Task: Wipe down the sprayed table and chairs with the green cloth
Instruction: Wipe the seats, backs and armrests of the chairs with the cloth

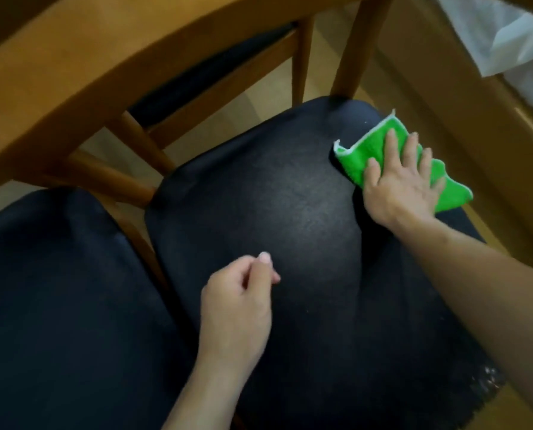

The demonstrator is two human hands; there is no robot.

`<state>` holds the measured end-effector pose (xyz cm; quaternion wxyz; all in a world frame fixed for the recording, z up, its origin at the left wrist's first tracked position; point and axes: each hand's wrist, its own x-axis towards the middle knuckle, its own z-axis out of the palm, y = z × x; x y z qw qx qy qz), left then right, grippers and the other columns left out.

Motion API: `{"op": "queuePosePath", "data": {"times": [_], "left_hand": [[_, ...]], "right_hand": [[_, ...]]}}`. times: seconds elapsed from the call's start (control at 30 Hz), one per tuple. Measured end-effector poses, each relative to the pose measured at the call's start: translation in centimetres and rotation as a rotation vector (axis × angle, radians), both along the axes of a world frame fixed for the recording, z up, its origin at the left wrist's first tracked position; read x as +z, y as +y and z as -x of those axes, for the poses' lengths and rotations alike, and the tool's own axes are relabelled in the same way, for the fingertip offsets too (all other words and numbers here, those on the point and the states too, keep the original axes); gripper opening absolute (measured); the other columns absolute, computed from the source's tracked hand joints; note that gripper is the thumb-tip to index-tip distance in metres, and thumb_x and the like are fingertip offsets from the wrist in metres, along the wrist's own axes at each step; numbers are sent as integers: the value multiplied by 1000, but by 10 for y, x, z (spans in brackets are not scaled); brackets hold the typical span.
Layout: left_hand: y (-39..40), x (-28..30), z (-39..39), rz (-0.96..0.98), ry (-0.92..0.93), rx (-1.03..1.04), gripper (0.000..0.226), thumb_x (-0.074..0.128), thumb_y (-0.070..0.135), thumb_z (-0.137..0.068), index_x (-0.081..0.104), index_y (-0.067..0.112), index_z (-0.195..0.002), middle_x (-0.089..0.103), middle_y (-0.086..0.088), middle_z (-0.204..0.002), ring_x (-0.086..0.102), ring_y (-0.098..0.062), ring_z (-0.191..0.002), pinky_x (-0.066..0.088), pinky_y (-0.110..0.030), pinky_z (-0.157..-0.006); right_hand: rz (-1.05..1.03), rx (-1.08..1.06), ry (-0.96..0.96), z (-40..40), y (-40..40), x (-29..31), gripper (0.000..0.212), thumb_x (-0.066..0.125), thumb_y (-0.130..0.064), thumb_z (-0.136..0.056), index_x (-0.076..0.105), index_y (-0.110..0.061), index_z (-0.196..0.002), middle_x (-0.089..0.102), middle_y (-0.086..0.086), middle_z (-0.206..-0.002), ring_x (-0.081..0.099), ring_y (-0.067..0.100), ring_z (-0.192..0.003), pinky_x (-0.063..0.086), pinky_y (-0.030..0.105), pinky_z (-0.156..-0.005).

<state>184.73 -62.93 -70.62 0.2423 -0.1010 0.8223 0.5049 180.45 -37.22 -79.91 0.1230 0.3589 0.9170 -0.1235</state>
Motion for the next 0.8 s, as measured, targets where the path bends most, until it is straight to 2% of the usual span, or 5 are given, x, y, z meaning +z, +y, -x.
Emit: {"op": "queuePosePath", "data": {"times": [0.13, 0.27, 0.5, 0.63, 0.8], "left_hand": [[2, 44, 53, 158, 438, -201, 23, 52, 31, -94, 60, 26, -73, 54, 12, -60, 54, -5, -56, 39, -14, -50], [0, 81, 112, 387, 809, -304, 10, 53, 22, -91, 60, 20, -85, 54, 8, -80, 50, -6, -70, 41, -13, -61], [-11, 112, 160, 598, 997, -321, 20, 51, 26, -96, 59, 16, -80, 53, 4, -76, 46, -7, -64, 35, -9, -57], [-22, 105, 184, 648, 939, -353, 35, 46, 31, -98, 56, 16, -68, 49, 9, -57, 47, -3, -50, 33, -18, -46], [-22, 97, 196, 677, 958, -318, 39, 46, 33, -94, 50, 19, -58, 44, 9, -49, 42, -7, -42, 27, -17, -44]], "right_hand": [[-7, -46, 17, 33, -60, -1, 63, 15, -51, -97, -3, -29, -154, -12, 5, -162, -13, 36, -146, -5, 69, -108], [45, 291, 39, 49, -131, 1, 63, 13, -54, -97, -7, -33, -153, -16, 2, -161, -20, 35, -145, -18, 67, -104], [155, 968, 53, 10, -156, 8, 65, 9, -59, -89, 3, -43, -152, -12, -11, -160, -23, 19, -142, -15, 57, -111], [68, 562, 38, 24, -56, 0, 61, 4, -69, -90, -18, -51, -144, -22, -14, -156, -20, 17, -144, -11, 51, -113], [10, 21, -30, 35, -25, 6, 66, 7, -61, -92, -8, -36, -152, -12, -2, -162, -10, 27, -148, 1, 62, -115]]}}
